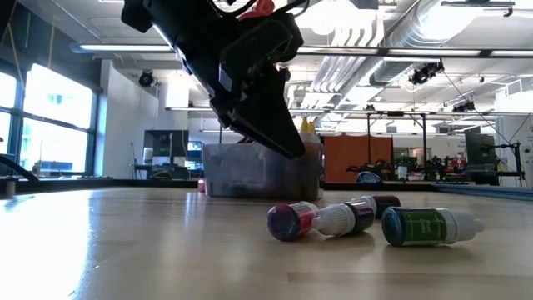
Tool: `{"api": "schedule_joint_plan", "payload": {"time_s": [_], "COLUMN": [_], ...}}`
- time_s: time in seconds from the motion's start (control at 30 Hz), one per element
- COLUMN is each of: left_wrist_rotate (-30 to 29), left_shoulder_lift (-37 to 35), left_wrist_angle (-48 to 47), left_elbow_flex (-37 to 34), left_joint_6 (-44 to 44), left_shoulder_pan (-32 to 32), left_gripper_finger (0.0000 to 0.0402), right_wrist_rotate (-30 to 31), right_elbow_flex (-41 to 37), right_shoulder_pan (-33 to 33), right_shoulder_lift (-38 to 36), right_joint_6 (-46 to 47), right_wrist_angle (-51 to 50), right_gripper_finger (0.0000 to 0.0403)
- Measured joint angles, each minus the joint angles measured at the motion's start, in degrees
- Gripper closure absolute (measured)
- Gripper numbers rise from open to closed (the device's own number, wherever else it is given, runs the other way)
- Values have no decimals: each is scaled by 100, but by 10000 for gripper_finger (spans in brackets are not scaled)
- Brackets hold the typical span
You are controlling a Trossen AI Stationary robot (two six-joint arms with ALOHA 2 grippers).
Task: Pick & Place food coloring
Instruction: Put the right small red food coloring bottle into the black bin
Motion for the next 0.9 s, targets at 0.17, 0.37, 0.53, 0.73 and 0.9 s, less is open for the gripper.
{"api": "schedule_joint_plan", "payload": {"time_s": [0.17, 0.37, 0.53, 0.73, 0.9], "left_wrist_rotate": [12, 13, 12, 9, 7], "left_shoulder_lift": [0, 0, 0, 0, 0], "left_wrist_angle": [-19, -20, -18, -20, -19], "left_elbow_flex": [0, 0, 0, 0, 0], "left_joint_6": [0, 0, 1, 0, 0], "left_shoulder_pan": [-2, -2, -2, -2, -2], "left_gripper_finger": [282, 282, 282, 282, 282], "right_wrist_rotate": [-7, -215, -299, -144, 639], "right_elbow_flex": [0, 0, -2, -4, -2], "right_shoulder_pan": [15, 11, -31, -66, -207], "right_shoulder_lift": [31, 462, 767, 922, 942], "right_joint_6": [148, 3, -240, -466, -742], "right_wrist_angle": [136, 248, 243, 184, 339], "right_gripper_finger": [398, 400, 401, 401, 402]}}
